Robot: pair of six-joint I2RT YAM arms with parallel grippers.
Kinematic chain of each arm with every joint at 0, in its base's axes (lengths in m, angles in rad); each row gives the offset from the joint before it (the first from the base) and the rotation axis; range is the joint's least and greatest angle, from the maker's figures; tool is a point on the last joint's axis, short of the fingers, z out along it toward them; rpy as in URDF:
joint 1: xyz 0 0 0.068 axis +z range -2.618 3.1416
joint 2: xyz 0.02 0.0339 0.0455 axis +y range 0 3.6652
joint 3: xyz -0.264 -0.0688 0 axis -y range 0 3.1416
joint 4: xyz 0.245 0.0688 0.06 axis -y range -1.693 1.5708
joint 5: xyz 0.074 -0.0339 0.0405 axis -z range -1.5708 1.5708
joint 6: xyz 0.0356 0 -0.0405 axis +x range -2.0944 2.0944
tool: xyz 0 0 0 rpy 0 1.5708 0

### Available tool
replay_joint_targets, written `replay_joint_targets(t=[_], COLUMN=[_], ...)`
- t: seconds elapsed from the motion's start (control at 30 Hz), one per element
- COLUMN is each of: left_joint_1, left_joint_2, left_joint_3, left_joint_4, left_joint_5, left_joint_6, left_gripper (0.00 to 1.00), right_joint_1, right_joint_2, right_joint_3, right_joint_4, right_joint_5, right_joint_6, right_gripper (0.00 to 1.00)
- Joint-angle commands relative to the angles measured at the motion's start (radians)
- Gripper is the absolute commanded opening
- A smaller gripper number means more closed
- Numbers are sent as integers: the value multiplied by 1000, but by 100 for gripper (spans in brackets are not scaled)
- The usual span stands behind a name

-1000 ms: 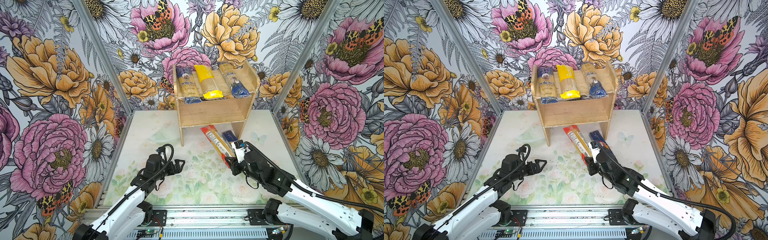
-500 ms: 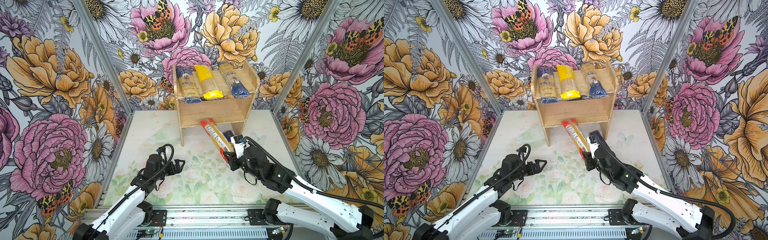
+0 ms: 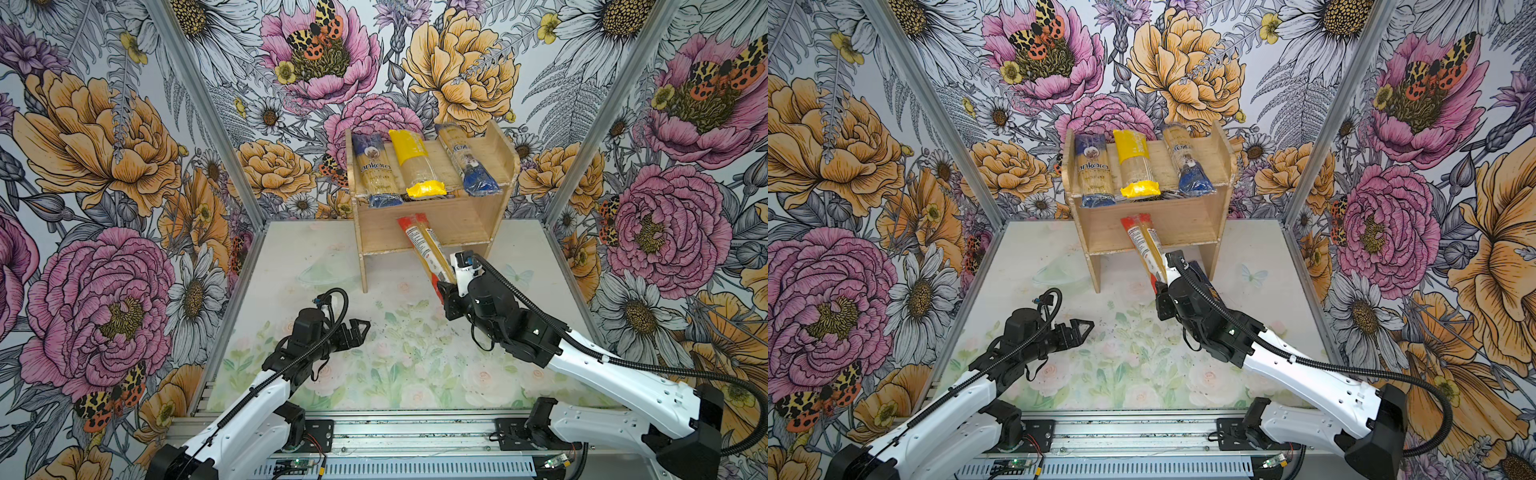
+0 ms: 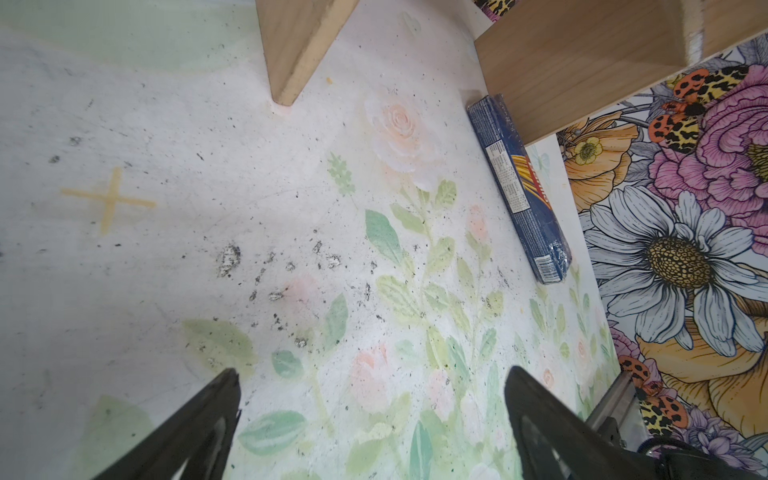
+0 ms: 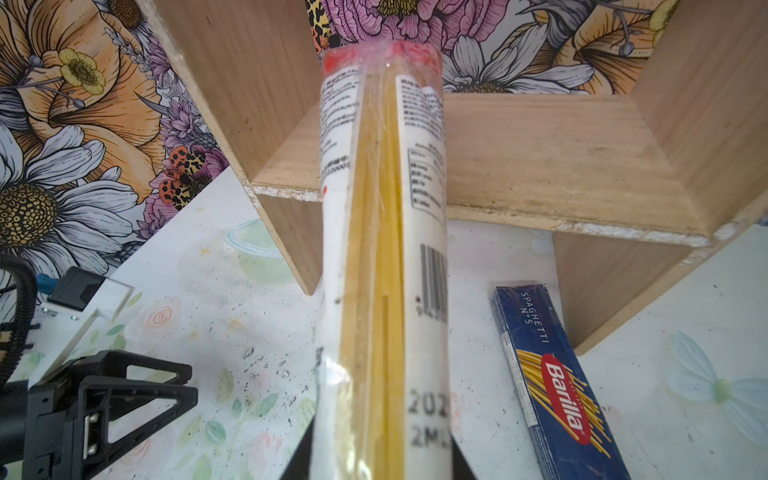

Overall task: Place and organize the pasta boxes and bags onto the shelf
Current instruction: 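Carry the upright bag toward the shelf's lower tier with the right gripper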

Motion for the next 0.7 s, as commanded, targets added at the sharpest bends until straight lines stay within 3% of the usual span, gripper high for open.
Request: replay_joint_targets(t=[0.0, 0.67], left_joint_1=[8, 9], left_joint_2=[2, -1], left_joint_3=[-5, -12], left_joint_4=[19, 22], left_joint_5=[22, 24], left_joint_6=[23, 25], left_gripper=[99, 99], right_joint_1=[8, 7], right_joint_2=[0, 67], right_joint_3=[96, 155], right_joint_4=[221, 317], right_joint_5=[85, 173], right_joint_6=[-20, -25], right_gripper=[0, 0])
